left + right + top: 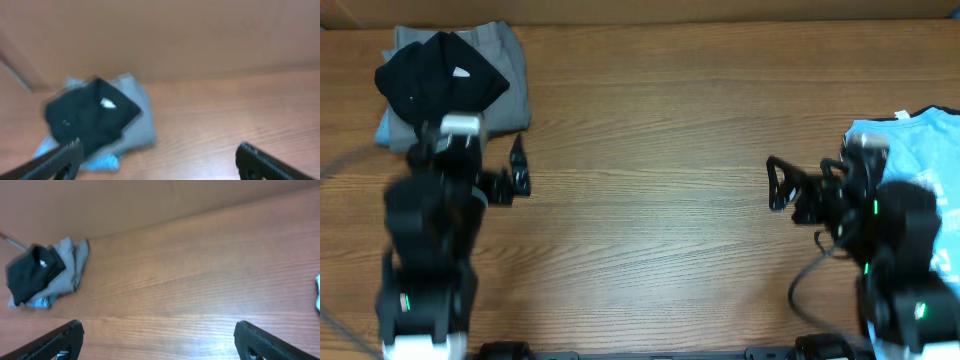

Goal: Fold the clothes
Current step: 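Reach the right gripper to the light-blue T-shirt and grasp it, then drag the light-blue T-shirt with the right gripper to table center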

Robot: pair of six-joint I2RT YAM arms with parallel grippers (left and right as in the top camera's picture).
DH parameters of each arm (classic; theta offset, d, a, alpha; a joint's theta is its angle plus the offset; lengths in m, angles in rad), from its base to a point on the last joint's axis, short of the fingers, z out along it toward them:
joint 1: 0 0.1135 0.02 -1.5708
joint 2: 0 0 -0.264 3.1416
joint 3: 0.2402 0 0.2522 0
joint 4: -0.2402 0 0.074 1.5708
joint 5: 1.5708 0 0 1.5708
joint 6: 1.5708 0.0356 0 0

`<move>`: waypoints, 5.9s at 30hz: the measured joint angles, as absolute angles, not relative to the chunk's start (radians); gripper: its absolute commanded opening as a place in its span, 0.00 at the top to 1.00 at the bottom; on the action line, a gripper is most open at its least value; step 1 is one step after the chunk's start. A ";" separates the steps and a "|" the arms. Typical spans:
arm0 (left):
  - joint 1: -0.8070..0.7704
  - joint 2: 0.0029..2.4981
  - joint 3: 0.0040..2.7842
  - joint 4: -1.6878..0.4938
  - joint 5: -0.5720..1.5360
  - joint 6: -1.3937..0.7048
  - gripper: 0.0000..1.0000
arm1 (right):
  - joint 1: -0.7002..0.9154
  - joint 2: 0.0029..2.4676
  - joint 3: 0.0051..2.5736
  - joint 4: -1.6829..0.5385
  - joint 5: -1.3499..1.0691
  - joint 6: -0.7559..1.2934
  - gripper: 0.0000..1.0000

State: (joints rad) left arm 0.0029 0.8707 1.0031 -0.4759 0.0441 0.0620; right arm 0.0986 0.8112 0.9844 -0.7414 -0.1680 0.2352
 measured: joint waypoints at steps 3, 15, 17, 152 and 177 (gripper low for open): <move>0.003 1.030 1.181 -0.641 0.110 0.063 0.00 | 0.099 0.994 1.175 -0.884 -0.176 0.227 0.00; 0.007 1.196 1.403 -0.825 0.268 0.063 0.00 | 0.089 1.324 1.369 -1.059 -0.168 0.250 0.00; 0.007 1.199 1.405 -0.824 0.276 0.062 0.00 | 0.060 1.350 1.369 -1.052 -0.119 0.282 0.00; -0.399 2.252 1.848 -0.847 0.314 0.169 0.12 | 0.518 1.362 2.132 -1.373 0.192 0.494 0.31; -0.413 2.352 1.852 -0.845 0.284 0.178 0.96 | 0.518 1.362 2.132 -1.456 0.218 0.497 0.32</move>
